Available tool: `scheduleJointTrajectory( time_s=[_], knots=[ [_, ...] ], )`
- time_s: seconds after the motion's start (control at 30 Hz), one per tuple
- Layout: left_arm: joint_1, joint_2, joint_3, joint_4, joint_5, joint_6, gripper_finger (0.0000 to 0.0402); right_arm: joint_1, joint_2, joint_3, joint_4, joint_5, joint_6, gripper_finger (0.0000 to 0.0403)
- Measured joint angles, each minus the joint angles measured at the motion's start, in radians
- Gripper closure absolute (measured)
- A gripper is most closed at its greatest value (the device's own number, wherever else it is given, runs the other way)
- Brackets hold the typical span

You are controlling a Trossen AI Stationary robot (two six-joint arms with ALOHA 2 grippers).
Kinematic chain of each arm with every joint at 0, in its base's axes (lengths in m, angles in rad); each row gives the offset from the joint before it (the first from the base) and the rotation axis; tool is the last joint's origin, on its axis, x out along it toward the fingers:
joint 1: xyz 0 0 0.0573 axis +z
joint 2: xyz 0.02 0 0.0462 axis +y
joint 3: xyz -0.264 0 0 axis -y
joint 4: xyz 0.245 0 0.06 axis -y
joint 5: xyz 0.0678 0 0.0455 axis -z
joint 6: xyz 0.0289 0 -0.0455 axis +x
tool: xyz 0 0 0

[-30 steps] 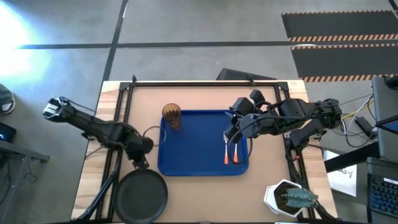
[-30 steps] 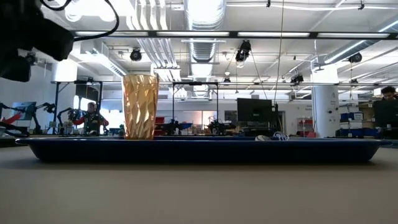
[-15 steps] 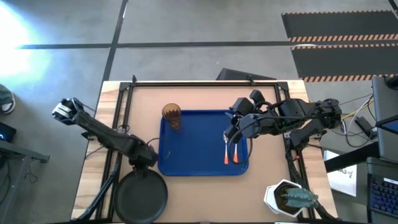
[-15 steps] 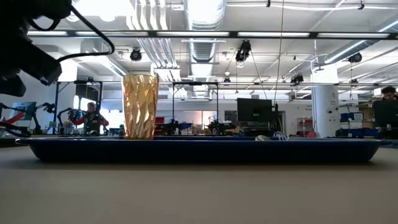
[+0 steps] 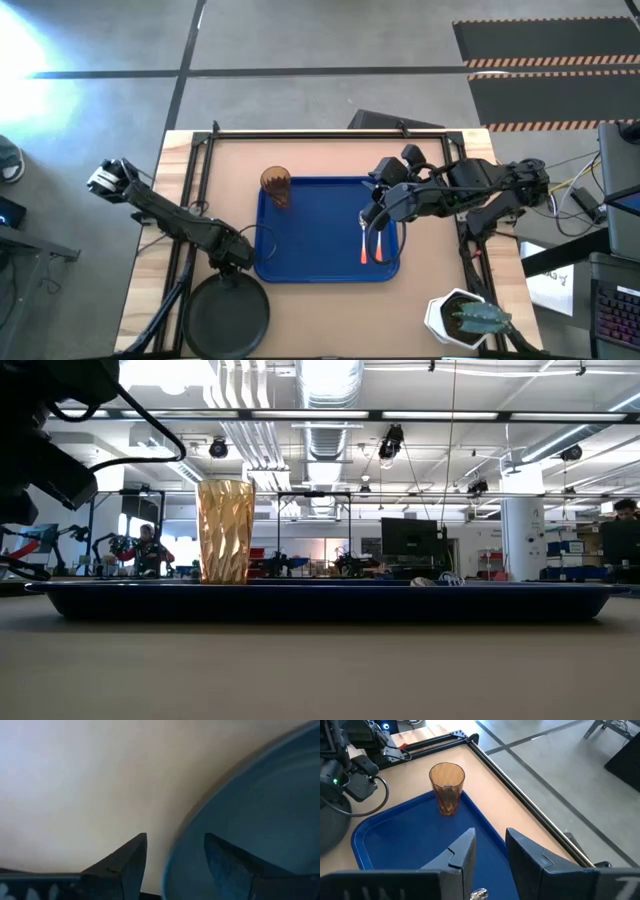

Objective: Pick and place plate/cup/fork/spoon on tray
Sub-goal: Put the black plate on the blue tray

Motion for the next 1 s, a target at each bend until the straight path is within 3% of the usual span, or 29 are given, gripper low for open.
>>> scheduleJointTrajectory(
  time_s=[0.2,0.37,0.47,0.6,0.7,0.8,1.0],
  knots=[
    [0.0,0.001,-0.084,0.139,0.089,-0.011,0.0219,0.0,0.0,0.0,-0.001,0.0,0.0,0.0301],
    [0.0,0.001,-0.135,0.211,0.096,-0.044,0.023,0.0,0.0,0.0,-0.002,0.0,0.0,0.0301],
    [0.0,0.001,-0.136,0.206,0.094,-0.048,0.0275,0.0,0.0,0.0,-0.002,0.0,0.0,0.0301],
    [0.0,-0.004,-0.115,0.231,0.131,-0.049,0.0379,0.0,0.0,0.0,-0.002,0.007,0.0,0.03],
    [-0.002,-0.008,-0.091,0.287,0.13,-0.051,0.0393,0.0,0.0,0.0,-0.002,0.009,0.0,0.03],
    [-0.002,-0.017,-0.048,0.363,0.076,-0.056,0.0398,0.0,0.0,0.0,-0.002,0.009,0.0,0.03],
    [0.025,-0.067,0.06,0.429,-0.229,-0.055,0.04,0.0,0.0,0.0,-0.001,0.009,0.001,0.03]
  ],
)
